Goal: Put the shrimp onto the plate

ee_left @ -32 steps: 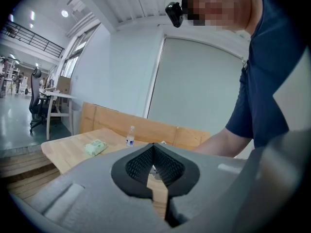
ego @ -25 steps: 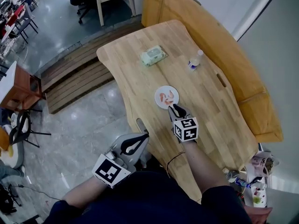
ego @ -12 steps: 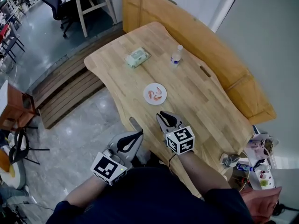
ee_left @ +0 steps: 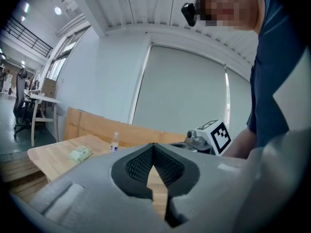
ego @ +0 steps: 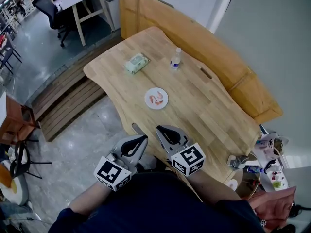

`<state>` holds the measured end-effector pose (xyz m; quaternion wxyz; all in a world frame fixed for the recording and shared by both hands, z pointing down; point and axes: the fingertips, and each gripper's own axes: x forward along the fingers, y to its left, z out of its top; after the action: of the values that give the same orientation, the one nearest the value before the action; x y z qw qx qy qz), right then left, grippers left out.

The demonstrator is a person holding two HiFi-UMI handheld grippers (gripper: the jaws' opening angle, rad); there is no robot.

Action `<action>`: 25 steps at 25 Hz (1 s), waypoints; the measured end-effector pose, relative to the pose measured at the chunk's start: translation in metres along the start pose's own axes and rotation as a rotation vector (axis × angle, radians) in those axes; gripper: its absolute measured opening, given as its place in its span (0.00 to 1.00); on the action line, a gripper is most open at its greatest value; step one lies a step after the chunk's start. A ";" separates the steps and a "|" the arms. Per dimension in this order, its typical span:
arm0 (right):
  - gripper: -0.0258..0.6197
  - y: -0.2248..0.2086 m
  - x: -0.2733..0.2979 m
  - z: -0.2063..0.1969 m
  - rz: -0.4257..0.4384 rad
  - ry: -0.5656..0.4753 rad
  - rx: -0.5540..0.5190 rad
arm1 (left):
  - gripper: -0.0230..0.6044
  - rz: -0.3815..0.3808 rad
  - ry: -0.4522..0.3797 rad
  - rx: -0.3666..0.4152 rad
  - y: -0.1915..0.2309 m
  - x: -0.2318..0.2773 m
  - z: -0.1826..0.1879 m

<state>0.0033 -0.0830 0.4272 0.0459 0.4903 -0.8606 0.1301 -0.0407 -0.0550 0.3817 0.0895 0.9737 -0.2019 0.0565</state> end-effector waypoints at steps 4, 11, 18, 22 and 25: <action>0.06 0.015 -0.009 0.020 0.021 -0.050 -0.014 | 0.04 -0.003 -0.001 -0.008 -0.002 -0.001 0.001; 0.05 0.038 -0.020 0.035 0.070 -0.082 -0.053 | 0.04 -0.017 -0.001 0.004 -0.007 -0.005 0.004; 0.05 0.051 -0.023 0.041 0.090 -0.103 -0.069 | 0.04 -0.017 -0.005 0.007 -0.007 -0.008 0.005; 0.05 0.054 -0.022 0.040 0.096 -0.098 -0.066 | 0.04 -0.018 -0.006 0.004 -0.006 -0.008 0.006; 0.05 0.055 -0.020 0.039 0.099 -0.096 -0.066 | 0.04 -0.019 -0.005 0.003 -0.004 -0.008 0.006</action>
<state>-0.0316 -0.0503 0.3761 0.0145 0.4512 -0.8887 0.0801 -0.0462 -0.0496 0.3744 0.0878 0.9758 -0.1929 0.0535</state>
